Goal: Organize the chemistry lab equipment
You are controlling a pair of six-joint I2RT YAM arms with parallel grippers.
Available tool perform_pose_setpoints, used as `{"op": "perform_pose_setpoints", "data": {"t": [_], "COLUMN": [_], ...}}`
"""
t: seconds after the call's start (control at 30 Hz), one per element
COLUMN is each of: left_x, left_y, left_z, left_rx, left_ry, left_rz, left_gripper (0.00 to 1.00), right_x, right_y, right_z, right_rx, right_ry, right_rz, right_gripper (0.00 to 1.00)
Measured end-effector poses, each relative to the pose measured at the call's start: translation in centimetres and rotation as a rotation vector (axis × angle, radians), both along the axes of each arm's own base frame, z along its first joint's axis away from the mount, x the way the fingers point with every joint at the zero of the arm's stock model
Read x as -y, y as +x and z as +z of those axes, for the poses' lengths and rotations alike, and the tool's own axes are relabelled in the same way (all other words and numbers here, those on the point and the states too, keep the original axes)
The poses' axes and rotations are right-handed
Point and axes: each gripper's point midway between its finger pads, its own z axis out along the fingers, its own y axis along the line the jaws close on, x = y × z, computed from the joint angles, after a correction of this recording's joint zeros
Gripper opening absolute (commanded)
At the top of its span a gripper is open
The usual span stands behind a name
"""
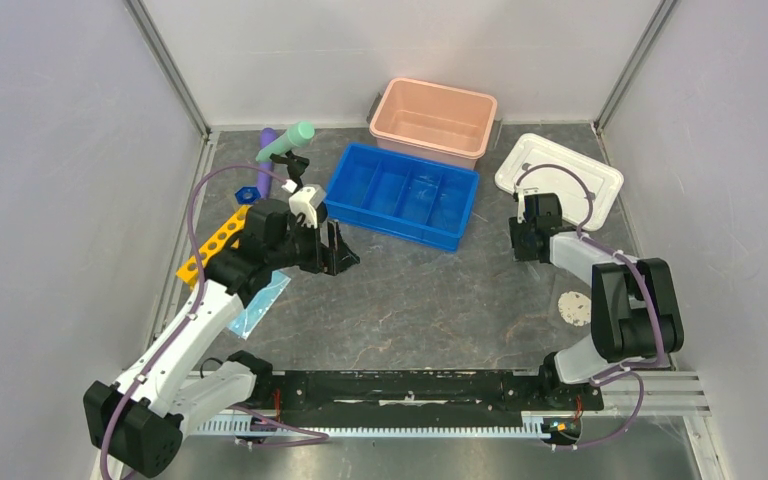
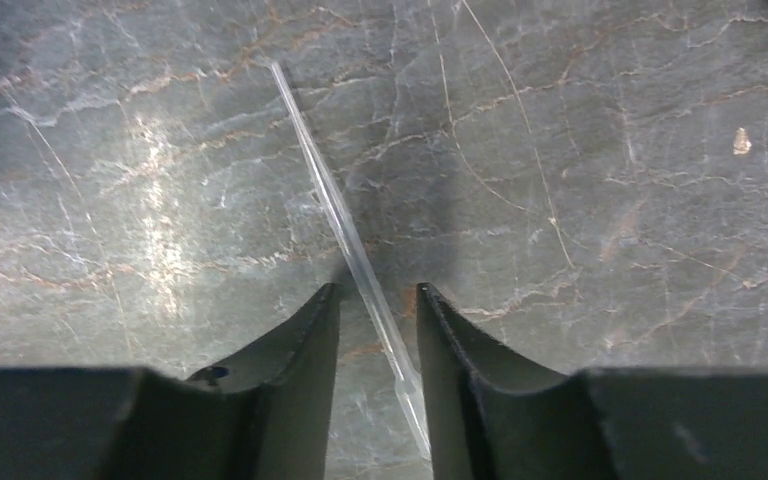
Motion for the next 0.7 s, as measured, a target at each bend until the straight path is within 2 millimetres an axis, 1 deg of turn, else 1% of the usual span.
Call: {"op": "perform_pose_setpoints", "data": {"t": [0.13,0.17,0.23,0.5,0.57,0.7], "left_x": [-0.1,-0.2,-0.4,-0.9,-1.0,-1.0], "left_y": [0.1,0.2,0.3,0.3,0.4,0.4], "left_z": [-0.1,-0.1,-0.2,-0.4,-0.4,-0.4], "left_rx": [0.003,0.004,0.006,0.004,0.005,0.005], "left_ry": [0.007,0.01,0.018,0.04,0.041,0.043], "left_rz": [0.008,0.012,0.023,0.048,0.051,0.054], "left_gripper": [0.84,0.84,0.84,0.85,0.85,0.86], "right_x": [-0.2,-0.2,-0.3,-1.3,-1.6,-2.5], "right_y": [0.4,0.4,0.4,0.5,0.5,0.7], "right_z": [-0.1,-0.1,-0.1,0.2,0.7,2.8], "right_rx": [0.011,0.011,0.011,0.023,0.035,0.098], "right_ry": [0.007,0.007,0.015,0.073,0.094,0.155], "right_rz": [0.006,0.008,0.008,0.006,0.003,0.005], "right_gripper": [0.11,0.06,0.0,0.0,0.0,0.0]}}
